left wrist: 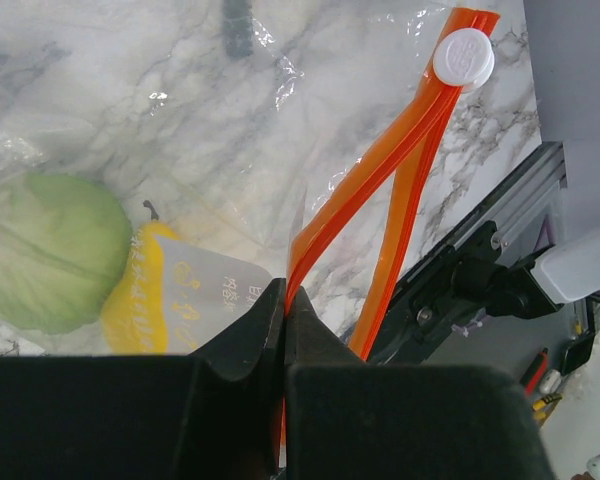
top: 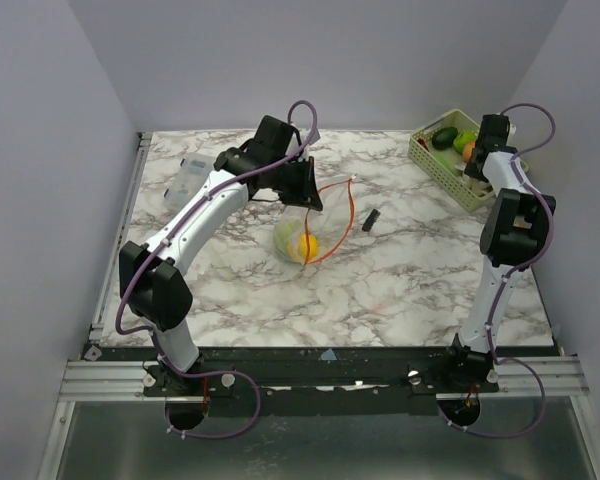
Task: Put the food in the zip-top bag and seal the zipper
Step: Pick up the fake vegetable from the bin.
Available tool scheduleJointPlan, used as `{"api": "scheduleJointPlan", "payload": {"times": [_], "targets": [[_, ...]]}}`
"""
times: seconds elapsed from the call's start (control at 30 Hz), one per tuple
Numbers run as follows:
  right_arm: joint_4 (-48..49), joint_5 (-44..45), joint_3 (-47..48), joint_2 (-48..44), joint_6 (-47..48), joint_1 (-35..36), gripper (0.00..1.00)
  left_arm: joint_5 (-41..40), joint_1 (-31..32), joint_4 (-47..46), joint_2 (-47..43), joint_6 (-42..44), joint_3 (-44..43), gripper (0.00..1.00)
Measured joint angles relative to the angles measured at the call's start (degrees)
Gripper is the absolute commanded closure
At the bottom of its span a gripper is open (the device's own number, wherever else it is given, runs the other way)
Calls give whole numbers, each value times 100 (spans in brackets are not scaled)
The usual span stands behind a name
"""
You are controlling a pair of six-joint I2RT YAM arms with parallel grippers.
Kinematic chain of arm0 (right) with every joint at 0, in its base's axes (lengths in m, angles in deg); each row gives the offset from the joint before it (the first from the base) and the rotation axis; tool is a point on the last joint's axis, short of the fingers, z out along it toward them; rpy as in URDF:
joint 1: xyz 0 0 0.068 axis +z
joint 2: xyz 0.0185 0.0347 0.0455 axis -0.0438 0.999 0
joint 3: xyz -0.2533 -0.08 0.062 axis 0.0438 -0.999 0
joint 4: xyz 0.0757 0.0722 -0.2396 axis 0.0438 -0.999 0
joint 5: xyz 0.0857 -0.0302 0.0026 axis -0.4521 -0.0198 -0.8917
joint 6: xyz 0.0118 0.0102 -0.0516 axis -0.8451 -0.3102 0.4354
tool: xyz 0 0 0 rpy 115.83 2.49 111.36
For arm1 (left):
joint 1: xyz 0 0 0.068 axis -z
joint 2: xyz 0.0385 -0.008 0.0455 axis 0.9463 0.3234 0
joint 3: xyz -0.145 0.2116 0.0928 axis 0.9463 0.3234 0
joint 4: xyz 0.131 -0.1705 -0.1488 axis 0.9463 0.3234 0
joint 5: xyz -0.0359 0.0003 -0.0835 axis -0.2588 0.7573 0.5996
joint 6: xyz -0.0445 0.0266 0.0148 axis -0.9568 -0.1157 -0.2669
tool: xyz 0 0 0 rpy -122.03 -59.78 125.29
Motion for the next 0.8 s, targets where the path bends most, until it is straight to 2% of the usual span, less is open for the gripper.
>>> {"api": "scheduleJointPlan", "payload": {"times": [0.17,0.53,0.8], "targets": [[0,-4,0,-33,-4,0,100,-72,37,39,4,0,-37,100],[-164,-50,-2,-588,-155,0,100,-142,68,55,2,-2,-37,100],[-212,-544,-9,-1134,-323,0,100,-146,68,55,4,0,-37,100]]}}
